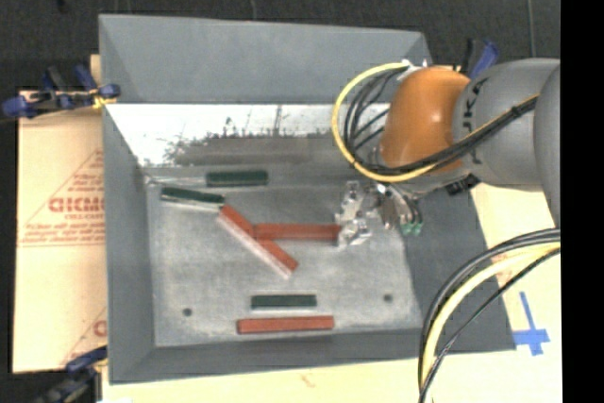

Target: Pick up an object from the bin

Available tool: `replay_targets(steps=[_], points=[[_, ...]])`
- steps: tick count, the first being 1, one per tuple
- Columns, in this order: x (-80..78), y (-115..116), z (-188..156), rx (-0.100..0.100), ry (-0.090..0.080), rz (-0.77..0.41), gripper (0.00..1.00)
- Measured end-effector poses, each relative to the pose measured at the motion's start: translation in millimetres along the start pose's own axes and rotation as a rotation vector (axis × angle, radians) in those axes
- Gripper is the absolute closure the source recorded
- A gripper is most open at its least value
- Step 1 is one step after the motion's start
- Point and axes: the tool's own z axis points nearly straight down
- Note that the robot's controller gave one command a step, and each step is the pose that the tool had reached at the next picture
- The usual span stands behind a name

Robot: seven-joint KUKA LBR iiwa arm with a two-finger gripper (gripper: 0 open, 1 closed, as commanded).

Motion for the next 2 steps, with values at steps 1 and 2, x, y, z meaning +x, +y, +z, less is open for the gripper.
replay_targets(steps=[1,2], points=[[-0.4,0.1,-0.1,0.000,-0.001,-0.001,1.00],[5.1,4.3,-144.9,0.000,-0.019,0.033,1.00]])
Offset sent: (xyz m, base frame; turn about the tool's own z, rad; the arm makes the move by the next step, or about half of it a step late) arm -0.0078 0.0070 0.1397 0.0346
